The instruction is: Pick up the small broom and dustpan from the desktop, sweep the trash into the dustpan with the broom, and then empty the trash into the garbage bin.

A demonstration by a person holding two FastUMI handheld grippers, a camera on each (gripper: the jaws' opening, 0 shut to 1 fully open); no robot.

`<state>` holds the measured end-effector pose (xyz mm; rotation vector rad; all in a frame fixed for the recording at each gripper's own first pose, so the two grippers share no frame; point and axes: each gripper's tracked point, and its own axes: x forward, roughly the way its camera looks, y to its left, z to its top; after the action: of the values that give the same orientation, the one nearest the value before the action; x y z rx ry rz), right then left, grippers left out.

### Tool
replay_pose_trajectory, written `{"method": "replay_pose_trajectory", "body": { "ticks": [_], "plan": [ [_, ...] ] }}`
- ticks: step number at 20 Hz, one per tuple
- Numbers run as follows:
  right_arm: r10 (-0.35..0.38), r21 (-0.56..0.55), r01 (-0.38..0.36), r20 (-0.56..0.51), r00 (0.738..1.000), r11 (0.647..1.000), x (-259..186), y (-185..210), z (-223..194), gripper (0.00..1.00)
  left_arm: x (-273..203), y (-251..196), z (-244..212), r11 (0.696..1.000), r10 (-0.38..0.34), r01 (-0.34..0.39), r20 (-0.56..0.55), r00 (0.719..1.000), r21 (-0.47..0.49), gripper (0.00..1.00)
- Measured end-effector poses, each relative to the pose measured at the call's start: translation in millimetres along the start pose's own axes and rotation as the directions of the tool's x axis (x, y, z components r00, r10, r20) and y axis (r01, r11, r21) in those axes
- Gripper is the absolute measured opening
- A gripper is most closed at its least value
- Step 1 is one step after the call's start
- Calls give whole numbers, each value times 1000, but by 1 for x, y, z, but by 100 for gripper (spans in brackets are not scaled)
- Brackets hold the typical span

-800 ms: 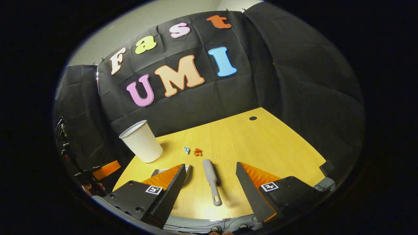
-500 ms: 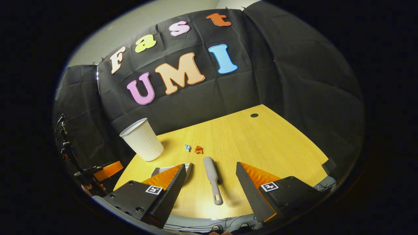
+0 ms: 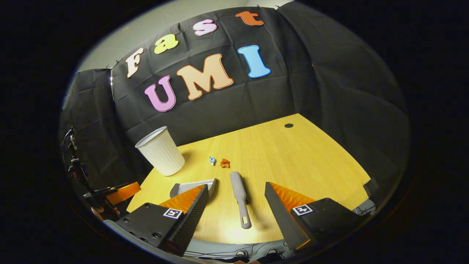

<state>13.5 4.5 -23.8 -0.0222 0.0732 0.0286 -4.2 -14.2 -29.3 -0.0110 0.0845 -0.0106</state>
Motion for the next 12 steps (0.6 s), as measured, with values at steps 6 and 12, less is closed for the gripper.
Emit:
{"method": "replay_pose_trajectory", "body": {
  "ticks": [6, 12],
  "plan": [
    [18, -14, -18, -25, 1000, 1000, 2, 5, -10, 92, -4, -1, -8, 1000, 3, -3, -15, 1000, 10, 93],
    [28, -12, -28, -31, 999, 1000, 5, 5, -11, 92, -6, 0, -13, 1000, 9, -9, -30, 1000, 6, 93]
  ]
}}
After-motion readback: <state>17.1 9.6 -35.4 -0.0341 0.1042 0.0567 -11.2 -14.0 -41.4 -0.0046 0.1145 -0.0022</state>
